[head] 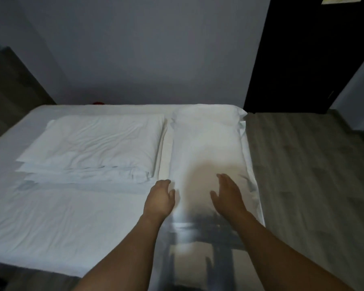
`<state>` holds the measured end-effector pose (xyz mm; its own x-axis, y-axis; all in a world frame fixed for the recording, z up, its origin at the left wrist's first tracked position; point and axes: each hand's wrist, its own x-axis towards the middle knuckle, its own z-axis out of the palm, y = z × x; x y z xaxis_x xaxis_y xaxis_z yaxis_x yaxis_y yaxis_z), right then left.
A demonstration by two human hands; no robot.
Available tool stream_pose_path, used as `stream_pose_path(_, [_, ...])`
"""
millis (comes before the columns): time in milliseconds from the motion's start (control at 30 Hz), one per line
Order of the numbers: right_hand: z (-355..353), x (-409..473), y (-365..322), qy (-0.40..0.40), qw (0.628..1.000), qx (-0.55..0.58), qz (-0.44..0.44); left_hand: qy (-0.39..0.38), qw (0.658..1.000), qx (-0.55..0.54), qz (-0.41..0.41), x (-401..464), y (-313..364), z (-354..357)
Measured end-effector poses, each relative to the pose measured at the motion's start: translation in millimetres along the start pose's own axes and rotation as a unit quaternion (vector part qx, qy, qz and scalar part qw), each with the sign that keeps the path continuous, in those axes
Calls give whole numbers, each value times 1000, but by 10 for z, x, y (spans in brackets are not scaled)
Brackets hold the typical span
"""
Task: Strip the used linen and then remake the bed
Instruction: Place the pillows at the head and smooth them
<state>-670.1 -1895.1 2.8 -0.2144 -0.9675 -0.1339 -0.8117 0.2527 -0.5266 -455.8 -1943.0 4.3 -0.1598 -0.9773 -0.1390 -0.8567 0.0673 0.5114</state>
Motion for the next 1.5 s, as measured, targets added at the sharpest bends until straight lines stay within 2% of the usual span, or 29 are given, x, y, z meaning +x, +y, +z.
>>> stream_pose_path(133, [-66, 71, -474, 72, 995, 23, -59, 88, 991, 76, 71, -14, -125, -242])
stream_pose_path(233, [72, 81, -794, 66, 994, 38, -81, 88, 985, 124, 84, -27, -301, -356])
stream_pose_path(400, [490, 54, -1273, 27, 993, 24, -111, 96, 985, 127, 69, -60, -752, -584])
stream_pose_path(633, [1094, 48, -2187, 47, 991, 20, -123, 107, 978, 166, 68, -16, -1934, -1330])
stream_pose_path(767, [1565, 103, -2919, 57, 986, 14, -156, 85, 982, 165, 21, 65, -2658, -1777])
stream_pose_path(933, [2035, 86, -3616, 22, 983, -7, -183, 64, 981, 182, 13, -61, -3413, -2070])
stream_pose_path(1000, [2115, 156, -3740, 10, 983, -36, -182, 43, 981, 191, -3, -30, -3570, -2210])
stream_pose_path(1167, [2327, 417, -4055, 4, 983, -79, -168, 75, 979, 188, -27, 82, -3948, -2468])
stream_pose_path(1367, [2840, 584, -4577, -54, 977, -90, -183, 62, 968, 242, -26, 109, -4685, -2750])
stream_pose_path(1500, [2995, 836, -4680, -55, 977, -130, -160, 38, 961, 274, -1, 580, -5052, -3028])
